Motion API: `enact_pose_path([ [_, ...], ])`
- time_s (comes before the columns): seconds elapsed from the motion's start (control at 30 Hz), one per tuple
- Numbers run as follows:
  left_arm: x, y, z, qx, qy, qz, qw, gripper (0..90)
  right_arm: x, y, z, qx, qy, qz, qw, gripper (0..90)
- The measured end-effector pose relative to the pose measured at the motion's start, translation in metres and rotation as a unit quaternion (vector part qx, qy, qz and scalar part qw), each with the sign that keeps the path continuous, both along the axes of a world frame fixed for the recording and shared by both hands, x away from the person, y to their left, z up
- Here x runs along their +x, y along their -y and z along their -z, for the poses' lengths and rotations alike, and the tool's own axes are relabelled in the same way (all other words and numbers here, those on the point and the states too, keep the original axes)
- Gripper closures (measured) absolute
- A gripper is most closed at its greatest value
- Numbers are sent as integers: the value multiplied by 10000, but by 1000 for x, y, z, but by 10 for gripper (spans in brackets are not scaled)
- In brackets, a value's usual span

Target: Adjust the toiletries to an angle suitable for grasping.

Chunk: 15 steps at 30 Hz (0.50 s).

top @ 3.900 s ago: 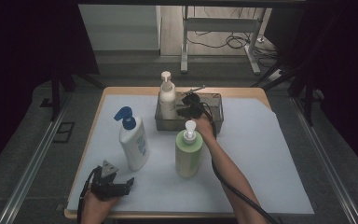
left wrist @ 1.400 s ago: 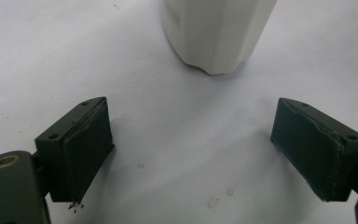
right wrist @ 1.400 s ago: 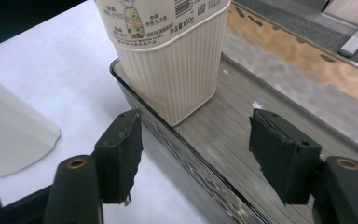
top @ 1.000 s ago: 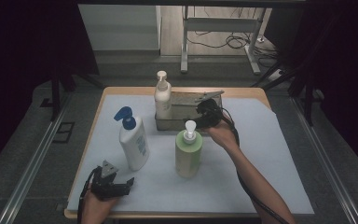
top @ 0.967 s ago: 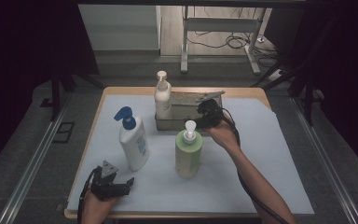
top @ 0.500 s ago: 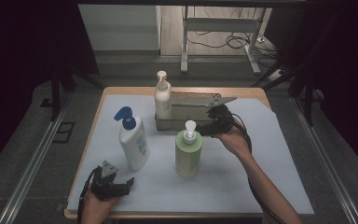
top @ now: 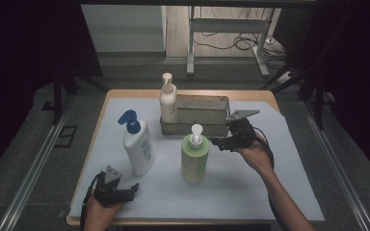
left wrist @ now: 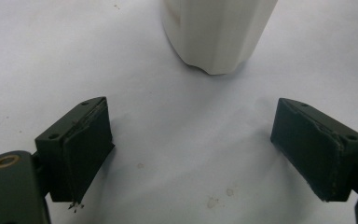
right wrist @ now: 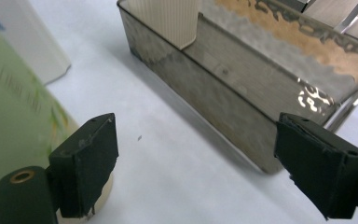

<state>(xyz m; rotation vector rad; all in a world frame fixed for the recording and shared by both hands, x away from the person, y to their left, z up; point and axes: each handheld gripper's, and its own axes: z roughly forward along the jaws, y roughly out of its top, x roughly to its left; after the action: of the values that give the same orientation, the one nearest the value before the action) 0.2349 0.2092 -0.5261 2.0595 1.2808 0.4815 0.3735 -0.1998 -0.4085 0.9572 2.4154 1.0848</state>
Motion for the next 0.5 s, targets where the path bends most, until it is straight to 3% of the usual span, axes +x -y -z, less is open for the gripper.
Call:
enact_pose_path([
  [0.5,0,0,0,0,6,-16,10000,121,-28,28,13,39,-50,-92,9999,123],
])
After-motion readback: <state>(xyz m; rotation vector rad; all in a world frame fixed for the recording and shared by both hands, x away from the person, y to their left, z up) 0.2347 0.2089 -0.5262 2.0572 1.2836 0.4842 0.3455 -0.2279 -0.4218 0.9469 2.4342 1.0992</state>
